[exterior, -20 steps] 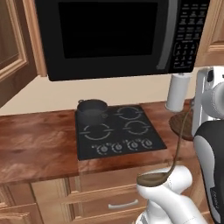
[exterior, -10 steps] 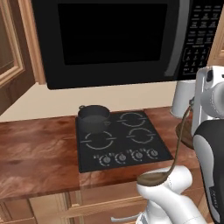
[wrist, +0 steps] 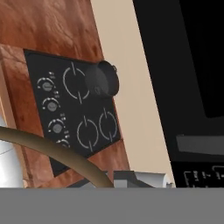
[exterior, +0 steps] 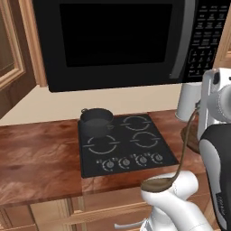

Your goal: Open the cabinet and move the ladle to the pot. Then close the cabinet.

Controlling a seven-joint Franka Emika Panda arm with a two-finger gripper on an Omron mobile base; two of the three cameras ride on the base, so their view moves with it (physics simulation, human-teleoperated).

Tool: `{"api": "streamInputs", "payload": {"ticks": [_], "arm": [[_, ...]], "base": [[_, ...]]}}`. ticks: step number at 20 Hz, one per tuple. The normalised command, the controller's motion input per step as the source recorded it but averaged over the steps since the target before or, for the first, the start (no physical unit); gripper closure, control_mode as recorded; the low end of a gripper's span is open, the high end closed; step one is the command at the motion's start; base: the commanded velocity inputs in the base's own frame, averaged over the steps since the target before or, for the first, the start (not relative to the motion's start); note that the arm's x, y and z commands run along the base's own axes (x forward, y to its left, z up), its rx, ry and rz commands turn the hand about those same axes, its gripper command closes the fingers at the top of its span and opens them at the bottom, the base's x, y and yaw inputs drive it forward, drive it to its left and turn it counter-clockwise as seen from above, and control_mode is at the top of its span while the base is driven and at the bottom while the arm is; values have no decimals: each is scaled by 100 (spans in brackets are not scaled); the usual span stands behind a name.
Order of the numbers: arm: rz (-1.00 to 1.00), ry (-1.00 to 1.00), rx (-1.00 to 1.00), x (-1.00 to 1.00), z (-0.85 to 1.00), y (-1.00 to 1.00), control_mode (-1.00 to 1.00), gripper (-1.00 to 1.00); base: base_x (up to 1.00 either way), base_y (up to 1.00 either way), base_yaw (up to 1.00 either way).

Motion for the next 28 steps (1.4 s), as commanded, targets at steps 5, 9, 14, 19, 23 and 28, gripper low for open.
{"api": "streamInputs", "payload": {"ticks": [5, 9, 14, 19, 23, 28], "arm": [[-5, 0, 10, 23, -3, 0, -100, 100], [-5, 0, 16, 26, -10, -11, -100, 100], [-5, -1, 18, 6, -13, -11, -100, 100], [-9, -3, 16, 2, -22, 0, -100, 100], [-15, -4, 15, 2, -28, 0, -100, 100], [-20, -1, 13, 20, -21, 0, -100, 100]], "base": [[0, 0, 0], [0, 0, 0], [0, 0, 0], [0, 0, 0], [0, 0, 0], [0, 0, 0]]}}
